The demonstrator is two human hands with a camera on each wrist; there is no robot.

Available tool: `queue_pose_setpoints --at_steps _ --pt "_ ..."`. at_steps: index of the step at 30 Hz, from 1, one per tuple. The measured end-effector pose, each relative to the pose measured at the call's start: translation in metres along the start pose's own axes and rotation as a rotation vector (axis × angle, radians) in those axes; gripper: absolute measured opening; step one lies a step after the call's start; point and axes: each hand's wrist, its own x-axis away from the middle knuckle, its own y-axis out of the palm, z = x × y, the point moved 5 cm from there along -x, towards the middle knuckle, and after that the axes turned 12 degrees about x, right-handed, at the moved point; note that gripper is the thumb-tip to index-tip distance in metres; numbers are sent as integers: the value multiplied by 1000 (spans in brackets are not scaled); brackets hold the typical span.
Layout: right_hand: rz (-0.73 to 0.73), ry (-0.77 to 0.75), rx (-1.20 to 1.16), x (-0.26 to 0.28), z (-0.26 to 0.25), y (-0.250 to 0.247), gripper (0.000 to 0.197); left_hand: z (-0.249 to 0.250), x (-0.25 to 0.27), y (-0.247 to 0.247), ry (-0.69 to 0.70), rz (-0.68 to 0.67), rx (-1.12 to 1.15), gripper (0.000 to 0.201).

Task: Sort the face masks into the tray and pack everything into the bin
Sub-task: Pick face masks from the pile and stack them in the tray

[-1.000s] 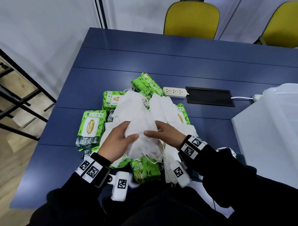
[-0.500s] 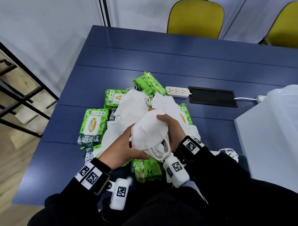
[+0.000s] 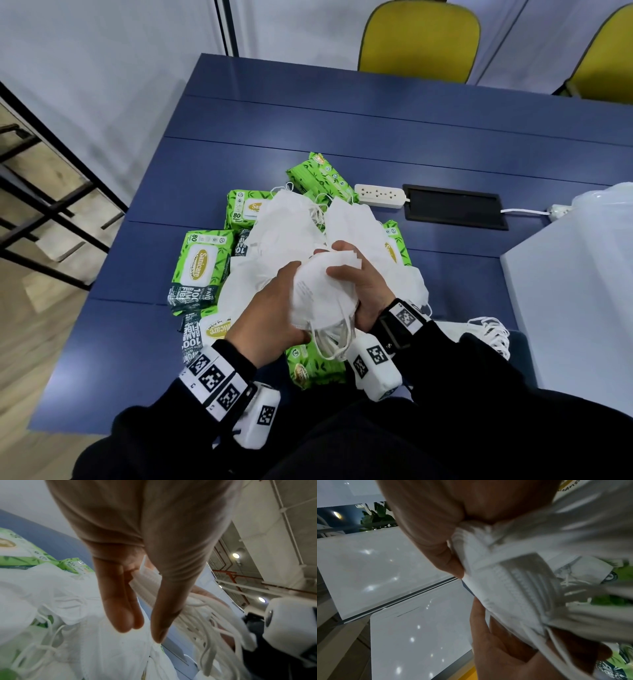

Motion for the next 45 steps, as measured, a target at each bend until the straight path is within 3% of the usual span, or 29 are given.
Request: queue_pose_setpoints --at_steps 5,9,14,17,22,23,26,28,33,35,37,39,41,43,45 --pt "-17 32 -113 4 2 3 22 -9 -4 4 -17 2 -123 93" --pt "31 32 -41 3 0 2 20 -11 -5 7 -32 -46 -144 98" --pt "80 120 7 5 5 -1 51 -10 -7 5 34 10 -132 80" --pt "147 203 96 6 16 -5 43 -15 -10 6 14 4 -161 63" --pt "164 144 283 6 13 -14 15 -20 -3 -5 -109 -256 70 110" --pt "124 120 303 7 11 -15 15 -22 -2 -10 -159 -317 169 107" --pt "10 95 366 7 13 -14 22 -30 -6 -17 -244 -327 502 63" --pt "-15 68 437 5 16 -11 26 -36 -11 -13 -220 -288 485 42" --pt "-120 79 607 2 35 -2 37 -59 -7 0 -216 -259 379 43" --pt "-122 143 621 0 36 -4 37 -67 -3 -11 -219 -203 431 44" --pt "-23 150 626 -8 27 -13 32 -74 2 -32 -240 -59 486 49" --pt "171 36 746 -25 8 -32 22 -85 6 -56 -274 130 662 53" --pt "330 -115 1026 -42 -13 -44 12 -95 10 -78 -302 313 856 46" --pt "332 -220 1304 -56 -27 -43 19 -99 15 -95 -328 472 993 35" --pt "189 -199 1548 -70 -26 -37 30 -103 19 -105 -347 583 1086 35"
